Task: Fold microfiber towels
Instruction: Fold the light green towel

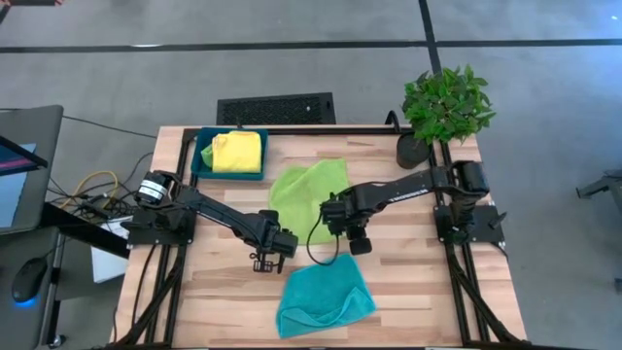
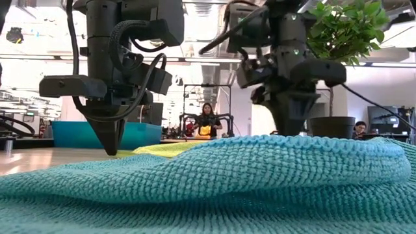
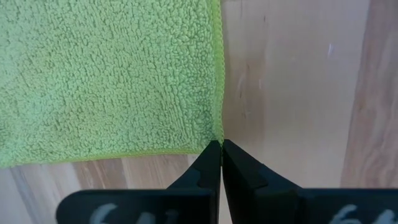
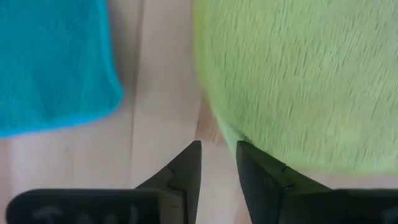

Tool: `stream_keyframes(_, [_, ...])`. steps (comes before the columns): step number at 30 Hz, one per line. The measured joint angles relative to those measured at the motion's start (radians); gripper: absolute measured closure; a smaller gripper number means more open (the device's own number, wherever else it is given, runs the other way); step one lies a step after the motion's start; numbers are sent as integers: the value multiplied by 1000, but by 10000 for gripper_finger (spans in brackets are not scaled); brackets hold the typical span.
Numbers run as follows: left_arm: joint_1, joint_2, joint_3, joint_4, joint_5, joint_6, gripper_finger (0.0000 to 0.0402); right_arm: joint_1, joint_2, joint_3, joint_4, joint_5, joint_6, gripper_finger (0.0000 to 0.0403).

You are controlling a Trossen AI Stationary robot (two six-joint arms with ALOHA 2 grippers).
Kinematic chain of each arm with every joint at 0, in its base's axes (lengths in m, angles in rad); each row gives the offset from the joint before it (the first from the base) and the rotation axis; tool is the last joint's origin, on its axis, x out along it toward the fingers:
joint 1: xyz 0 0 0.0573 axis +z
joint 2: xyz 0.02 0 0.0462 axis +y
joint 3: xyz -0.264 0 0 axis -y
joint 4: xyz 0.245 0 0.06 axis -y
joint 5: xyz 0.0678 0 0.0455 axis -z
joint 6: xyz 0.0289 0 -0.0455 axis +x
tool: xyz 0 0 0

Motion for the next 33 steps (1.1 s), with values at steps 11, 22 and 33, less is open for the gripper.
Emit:
stream_keyframes(11, [0, 0, 0, 8, 17, 5, 401, 6, 13, -22, 33, 0, 0, 278])
stream_keyframes(22, [-2, 0, 0, 13, 19, 5, 401, 36, 6, -74, 35, -1, -8, 278])
stream_keyframes(33, [-2, 0, 0, 23, 31, 5, 401, 51, -12, -74, 28, 0, -9, 278])
